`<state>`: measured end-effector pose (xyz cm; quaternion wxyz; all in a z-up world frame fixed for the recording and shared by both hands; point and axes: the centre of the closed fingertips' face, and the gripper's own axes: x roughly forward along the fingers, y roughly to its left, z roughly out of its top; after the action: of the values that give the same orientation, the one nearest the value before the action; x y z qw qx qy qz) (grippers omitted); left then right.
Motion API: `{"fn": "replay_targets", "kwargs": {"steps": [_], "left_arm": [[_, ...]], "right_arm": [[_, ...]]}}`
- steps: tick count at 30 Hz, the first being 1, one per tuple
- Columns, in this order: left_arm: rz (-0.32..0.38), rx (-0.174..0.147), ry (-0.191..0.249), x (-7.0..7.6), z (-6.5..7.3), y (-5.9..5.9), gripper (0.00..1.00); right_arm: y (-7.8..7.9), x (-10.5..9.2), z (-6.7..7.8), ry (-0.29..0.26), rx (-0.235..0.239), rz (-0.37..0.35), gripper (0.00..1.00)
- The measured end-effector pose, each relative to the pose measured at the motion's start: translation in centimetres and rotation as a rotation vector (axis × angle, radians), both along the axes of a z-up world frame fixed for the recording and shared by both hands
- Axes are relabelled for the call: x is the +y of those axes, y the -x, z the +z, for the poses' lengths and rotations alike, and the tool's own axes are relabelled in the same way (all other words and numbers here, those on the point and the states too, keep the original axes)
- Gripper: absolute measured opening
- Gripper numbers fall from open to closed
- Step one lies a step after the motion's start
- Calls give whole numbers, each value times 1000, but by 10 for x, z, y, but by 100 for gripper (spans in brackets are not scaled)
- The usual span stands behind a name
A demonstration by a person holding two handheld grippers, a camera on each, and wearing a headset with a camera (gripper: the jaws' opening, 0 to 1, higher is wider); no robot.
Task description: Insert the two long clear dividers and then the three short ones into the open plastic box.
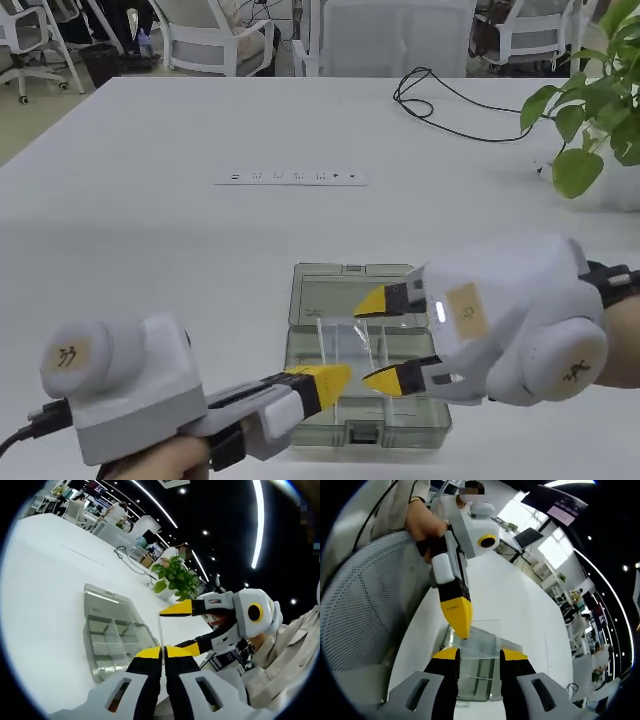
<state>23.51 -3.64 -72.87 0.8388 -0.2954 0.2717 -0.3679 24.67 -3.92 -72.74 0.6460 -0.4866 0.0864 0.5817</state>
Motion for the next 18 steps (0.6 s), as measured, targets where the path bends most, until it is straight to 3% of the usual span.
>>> {"fn": "replay_targets", "kwargs": {"steps": [11, 14, 18], "left_arm": [[-9, 12, -5, -1, 4, 0, 0], [-16, 0, -29, 0, 3, 0, 0], [-32, -44, -112, 4, -2, 1, 0]], "right_arm": [[-1, -3, 6, -5, -40, 7, 33], [2, -1, 10, -45, -11, -6, 33], [1, -2, 15, -77, 34, -30, 34]]}}
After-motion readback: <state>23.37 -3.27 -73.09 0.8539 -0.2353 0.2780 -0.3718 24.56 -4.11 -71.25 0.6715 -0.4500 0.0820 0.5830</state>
